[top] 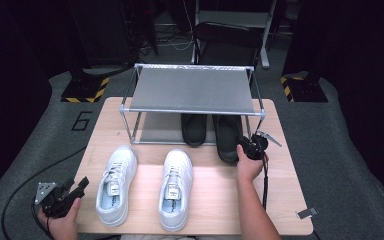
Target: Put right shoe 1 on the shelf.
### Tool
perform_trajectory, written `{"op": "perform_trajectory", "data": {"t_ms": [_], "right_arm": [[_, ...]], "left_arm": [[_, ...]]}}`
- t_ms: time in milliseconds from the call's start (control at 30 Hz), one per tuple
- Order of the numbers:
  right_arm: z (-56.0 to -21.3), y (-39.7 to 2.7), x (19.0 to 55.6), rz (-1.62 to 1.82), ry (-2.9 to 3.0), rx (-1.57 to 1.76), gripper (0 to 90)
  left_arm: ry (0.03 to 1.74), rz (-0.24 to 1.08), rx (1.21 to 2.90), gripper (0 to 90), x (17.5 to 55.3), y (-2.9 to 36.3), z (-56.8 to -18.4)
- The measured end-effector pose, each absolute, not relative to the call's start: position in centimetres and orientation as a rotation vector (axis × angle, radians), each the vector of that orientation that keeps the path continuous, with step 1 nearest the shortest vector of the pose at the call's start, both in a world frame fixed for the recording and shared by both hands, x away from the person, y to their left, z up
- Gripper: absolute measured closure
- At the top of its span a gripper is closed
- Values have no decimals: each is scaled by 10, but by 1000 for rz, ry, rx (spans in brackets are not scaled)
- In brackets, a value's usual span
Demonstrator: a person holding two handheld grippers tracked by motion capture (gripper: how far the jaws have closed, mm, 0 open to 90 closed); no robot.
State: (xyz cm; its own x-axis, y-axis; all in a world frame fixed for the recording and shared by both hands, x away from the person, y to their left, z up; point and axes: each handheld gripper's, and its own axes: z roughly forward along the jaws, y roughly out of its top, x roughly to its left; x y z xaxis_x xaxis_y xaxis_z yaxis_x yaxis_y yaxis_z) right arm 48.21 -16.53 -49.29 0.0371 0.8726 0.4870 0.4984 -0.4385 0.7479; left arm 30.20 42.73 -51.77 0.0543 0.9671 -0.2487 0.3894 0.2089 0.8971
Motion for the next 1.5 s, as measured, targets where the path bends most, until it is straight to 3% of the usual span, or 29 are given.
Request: {"op": "perform_trajectory", "data": {"t_ms": [533, 1100, 1500], "right_arm": [[-514, -154, 500, 1354, 1330, 1987, 645], [-511, -144, 536, 1318, 1318, 2008, 644], [-516, -138, 542, 1295, 1310, 2019, 643]], "left_arm": [[1528, 737, 1324, 380, 299, 431, -520], [1545, 743, 1296, 380, 298, 434, -523], [1548, 739, 1309, 380, 295, 434, -523]]}}
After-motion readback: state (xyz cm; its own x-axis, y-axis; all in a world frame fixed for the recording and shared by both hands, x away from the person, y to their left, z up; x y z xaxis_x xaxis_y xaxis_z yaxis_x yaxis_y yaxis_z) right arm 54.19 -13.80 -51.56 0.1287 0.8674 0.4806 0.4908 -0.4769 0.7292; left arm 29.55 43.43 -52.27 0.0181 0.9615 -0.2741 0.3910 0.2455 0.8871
